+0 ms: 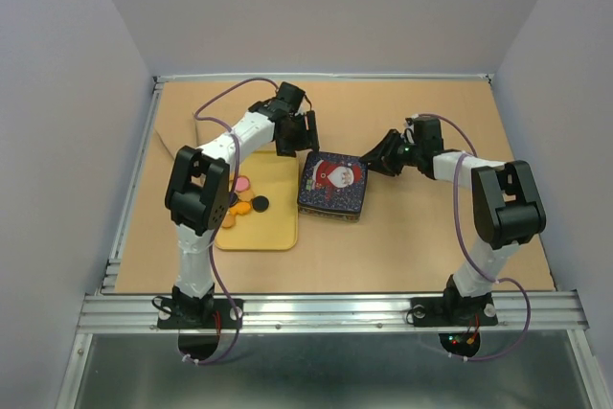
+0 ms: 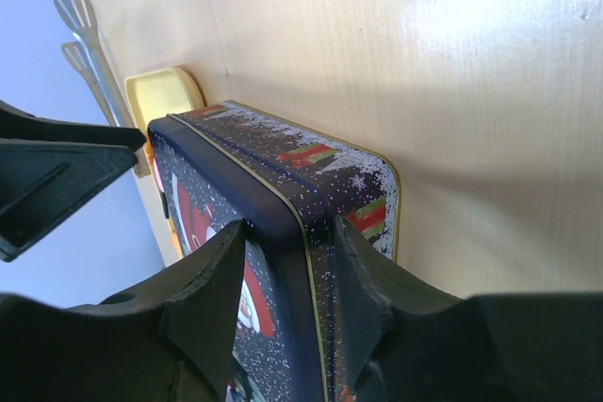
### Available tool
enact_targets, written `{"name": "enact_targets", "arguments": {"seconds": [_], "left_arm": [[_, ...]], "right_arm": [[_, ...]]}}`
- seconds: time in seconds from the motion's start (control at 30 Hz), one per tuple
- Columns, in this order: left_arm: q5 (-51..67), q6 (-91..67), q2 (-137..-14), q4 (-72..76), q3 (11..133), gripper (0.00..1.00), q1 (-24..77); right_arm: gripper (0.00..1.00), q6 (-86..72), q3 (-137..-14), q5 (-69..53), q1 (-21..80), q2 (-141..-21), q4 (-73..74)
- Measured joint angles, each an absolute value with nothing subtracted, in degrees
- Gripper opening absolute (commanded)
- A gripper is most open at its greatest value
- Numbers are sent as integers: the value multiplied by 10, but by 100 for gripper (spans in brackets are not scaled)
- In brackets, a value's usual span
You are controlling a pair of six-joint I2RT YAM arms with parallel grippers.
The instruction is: Pack the cookies
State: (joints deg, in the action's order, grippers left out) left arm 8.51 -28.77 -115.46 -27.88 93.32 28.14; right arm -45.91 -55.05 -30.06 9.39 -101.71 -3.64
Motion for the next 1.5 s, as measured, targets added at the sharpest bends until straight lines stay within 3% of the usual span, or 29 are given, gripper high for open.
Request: {"name": "enact_targets", "arguments": {"seconds": [0.13, 0.37, 0.6, 0.7, 0.73, 0.8, 0.83, 1.0, 1.23, 1.5], "left_arm": [[74, -289, -1155, -297, 958, 77, 281], [64, -295, -1151, -315, 966, 77, 281], [59, -301, -1112, -322, 961, 77, 274], [59, -303, -1071, -320, 943, 77, 266], [59, -304, -1058, -320, 937, 77, 262], [58, -304, -1034, -320, 928, 77, 255], [58, -304, -1023, -320, 922, 77, 252], [56, -302, -977, -316, 883, 77, 240], [65, -300, -930, -293, 783, 77, 240], [82, -288, -916, -270, 714, 77, 239]], "right_arm": [[69, -460, -553, -297, 93, -1016, -30], [90, -438, -578, -271, 90, -1009, 46], [91, -403, -649, -248, 86, -982, 132], [77, -385, -701, -237, 86, -971, 176], [46, -376, -728, -230, 86, -967, 197], [9, -366, -757, -222, 88, -963, 217], [1, -366, -773, -216, 91, -962, 228], [1, -342, -846, -153, 133, -962, 301], [1, -302, -932, -18, 283, -995, 409], [0, -297, -914, 53, 266, -997, 471]]}}
